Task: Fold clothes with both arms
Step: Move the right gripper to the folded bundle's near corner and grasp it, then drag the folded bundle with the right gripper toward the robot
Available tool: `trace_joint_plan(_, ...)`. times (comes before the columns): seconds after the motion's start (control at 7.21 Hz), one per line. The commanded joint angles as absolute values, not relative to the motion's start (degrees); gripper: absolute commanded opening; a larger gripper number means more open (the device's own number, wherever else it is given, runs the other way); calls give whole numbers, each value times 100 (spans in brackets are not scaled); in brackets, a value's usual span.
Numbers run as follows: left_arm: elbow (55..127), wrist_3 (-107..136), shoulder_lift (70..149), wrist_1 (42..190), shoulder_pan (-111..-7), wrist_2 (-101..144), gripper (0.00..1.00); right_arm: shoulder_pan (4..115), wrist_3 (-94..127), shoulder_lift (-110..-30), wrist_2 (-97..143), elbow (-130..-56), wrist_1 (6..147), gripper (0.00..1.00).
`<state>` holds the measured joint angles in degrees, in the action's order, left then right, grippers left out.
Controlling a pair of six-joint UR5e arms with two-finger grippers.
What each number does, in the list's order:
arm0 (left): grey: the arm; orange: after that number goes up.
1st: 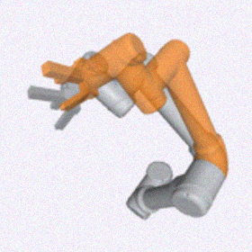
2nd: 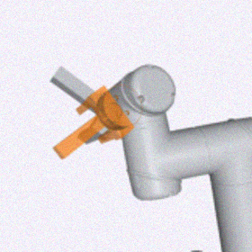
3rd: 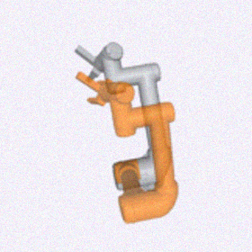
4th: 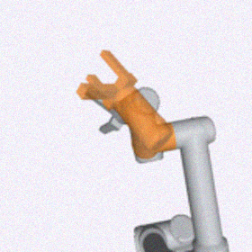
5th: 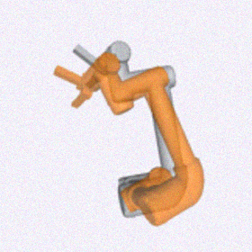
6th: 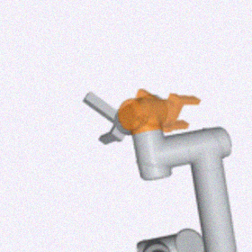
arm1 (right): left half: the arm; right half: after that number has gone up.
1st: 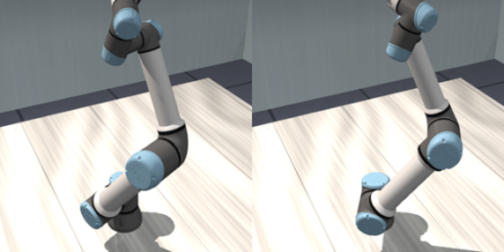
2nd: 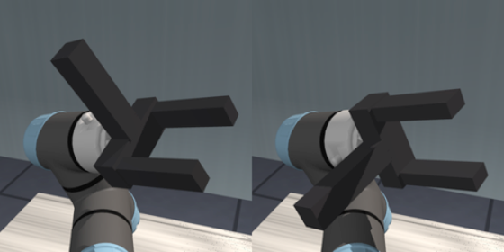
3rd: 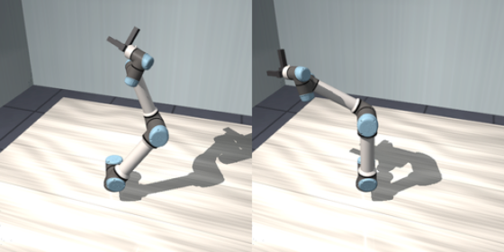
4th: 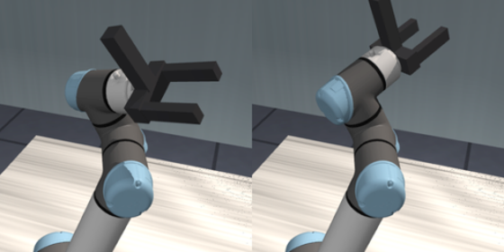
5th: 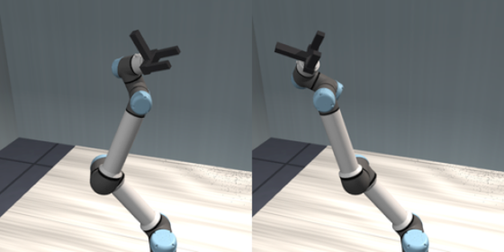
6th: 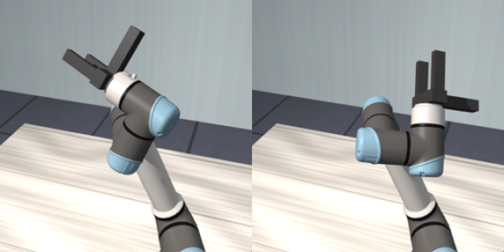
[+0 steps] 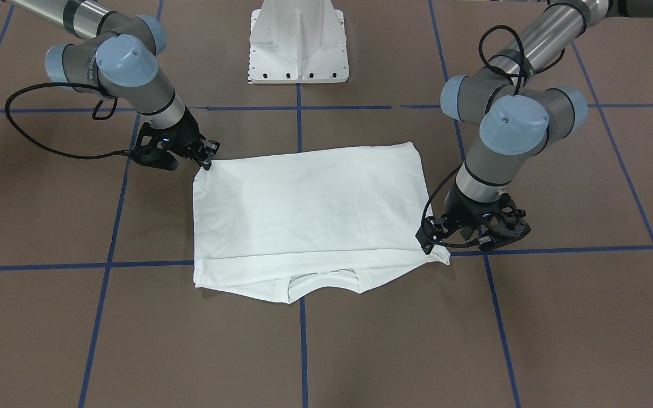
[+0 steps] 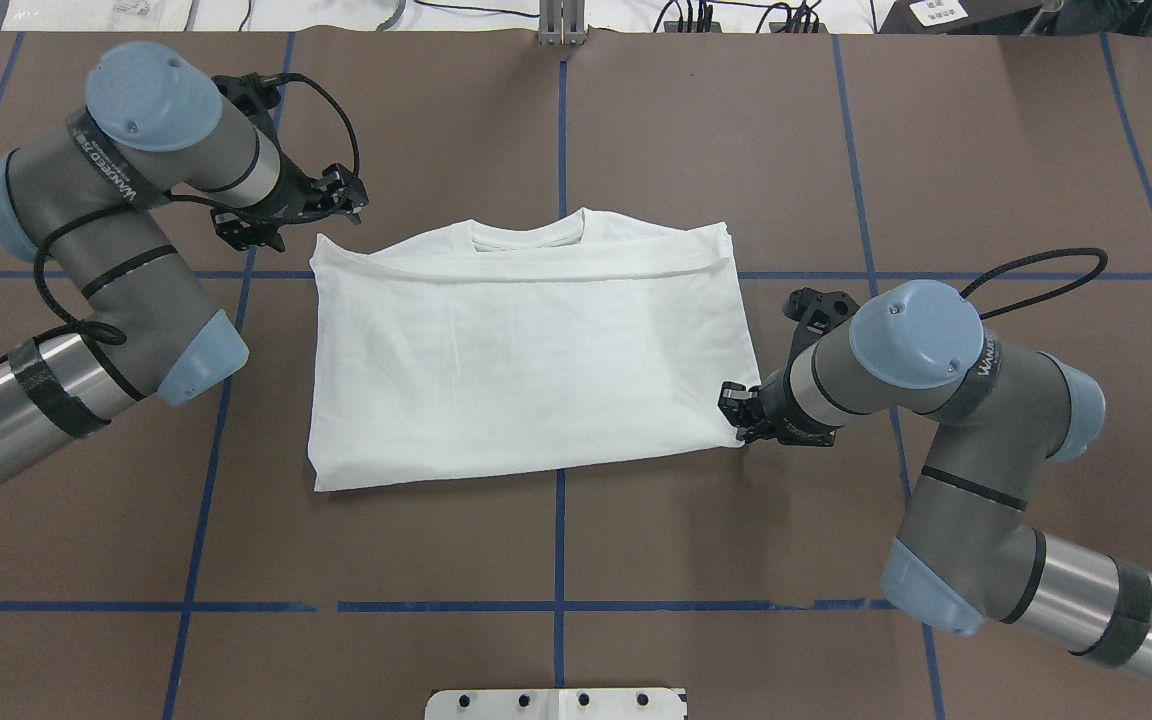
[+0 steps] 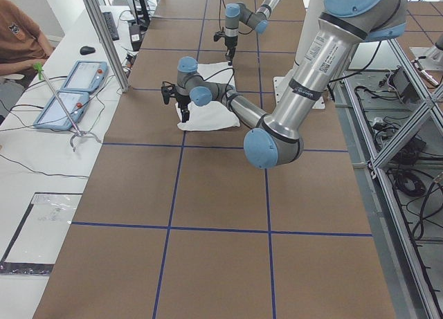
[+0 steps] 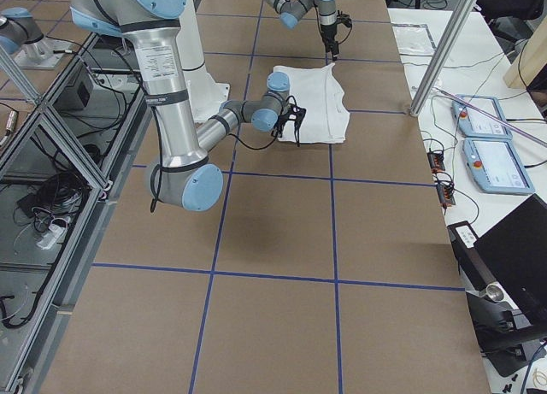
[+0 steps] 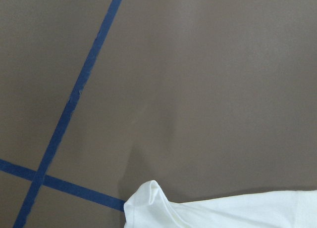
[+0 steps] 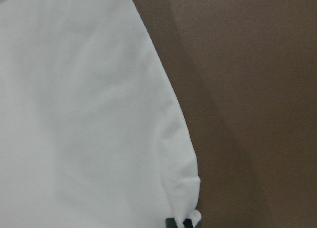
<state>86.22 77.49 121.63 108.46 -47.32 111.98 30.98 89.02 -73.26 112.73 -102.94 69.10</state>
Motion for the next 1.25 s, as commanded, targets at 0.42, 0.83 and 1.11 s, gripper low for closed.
trace_joint_plan(0.42,8640,7918,12252,10846,-4720,11118,99,3640,8701,-8504,11611,-11309,6908,0)
trace_joint_plan(0.83,8648,7928,12252,10846,-4693,10953,99,2475,8780,-10066,11697,-12484,6908,0)
trace_joint_plan(1.11,8657,7928,12243,10846,-4685,10907,99,1430,9251,-10266,11927,-12718,6908,0)
